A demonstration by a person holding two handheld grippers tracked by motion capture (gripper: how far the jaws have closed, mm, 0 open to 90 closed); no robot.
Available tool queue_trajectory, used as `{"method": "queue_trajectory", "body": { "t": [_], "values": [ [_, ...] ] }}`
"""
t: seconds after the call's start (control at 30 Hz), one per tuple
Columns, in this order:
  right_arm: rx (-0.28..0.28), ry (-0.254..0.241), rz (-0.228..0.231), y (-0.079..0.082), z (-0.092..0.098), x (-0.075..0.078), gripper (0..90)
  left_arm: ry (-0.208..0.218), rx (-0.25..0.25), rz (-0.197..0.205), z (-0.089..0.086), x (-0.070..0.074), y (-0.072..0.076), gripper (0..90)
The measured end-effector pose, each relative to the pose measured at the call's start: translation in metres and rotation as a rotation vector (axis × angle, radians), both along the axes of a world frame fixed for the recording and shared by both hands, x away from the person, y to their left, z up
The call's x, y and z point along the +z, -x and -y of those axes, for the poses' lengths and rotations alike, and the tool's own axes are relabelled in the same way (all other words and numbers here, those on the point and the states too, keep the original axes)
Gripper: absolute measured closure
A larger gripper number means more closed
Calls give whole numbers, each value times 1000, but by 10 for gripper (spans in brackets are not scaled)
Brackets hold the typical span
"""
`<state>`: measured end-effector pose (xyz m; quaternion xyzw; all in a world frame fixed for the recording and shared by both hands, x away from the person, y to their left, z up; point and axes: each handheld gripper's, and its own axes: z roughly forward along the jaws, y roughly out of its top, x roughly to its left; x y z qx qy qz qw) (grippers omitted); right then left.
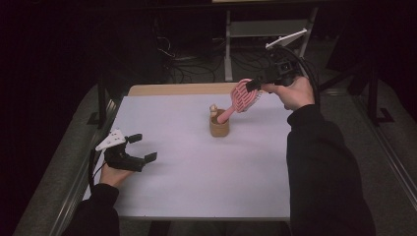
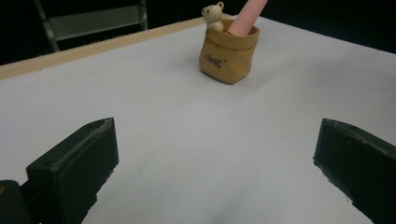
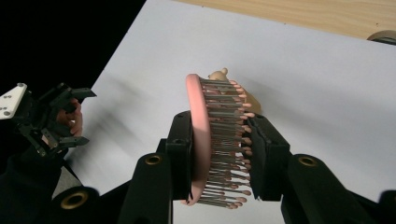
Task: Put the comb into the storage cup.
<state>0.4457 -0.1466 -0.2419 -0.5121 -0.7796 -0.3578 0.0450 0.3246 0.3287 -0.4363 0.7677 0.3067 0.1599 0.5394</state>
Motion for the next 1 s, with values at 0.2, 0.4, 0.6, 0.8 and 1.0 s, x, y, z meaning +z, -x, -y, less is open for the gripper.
{"method": "queue_trajectory", "body": {
  "t": [0.2,0.4,0.6,0.8,1.0],
  "values": [
    [0,8,-8,-4,-4,-5,637,-2,7,5,-3,-3,3,0],
    [-12,6,-20,-8,-5,-12,637,-9,-5,11,-2,-5,9,0],
    [-19,1,-29,-14,-7,-21,637,-3,-5,0,-4,-6,10,0],
    [-17,7,-37,-17,-12,-29,637,-10,-13,-3,-3,-7,10,0],
    [-25,4,-34,-19,-13,-34,636,-14,-17,-5,-2,-8,9,0]
  ]
}}
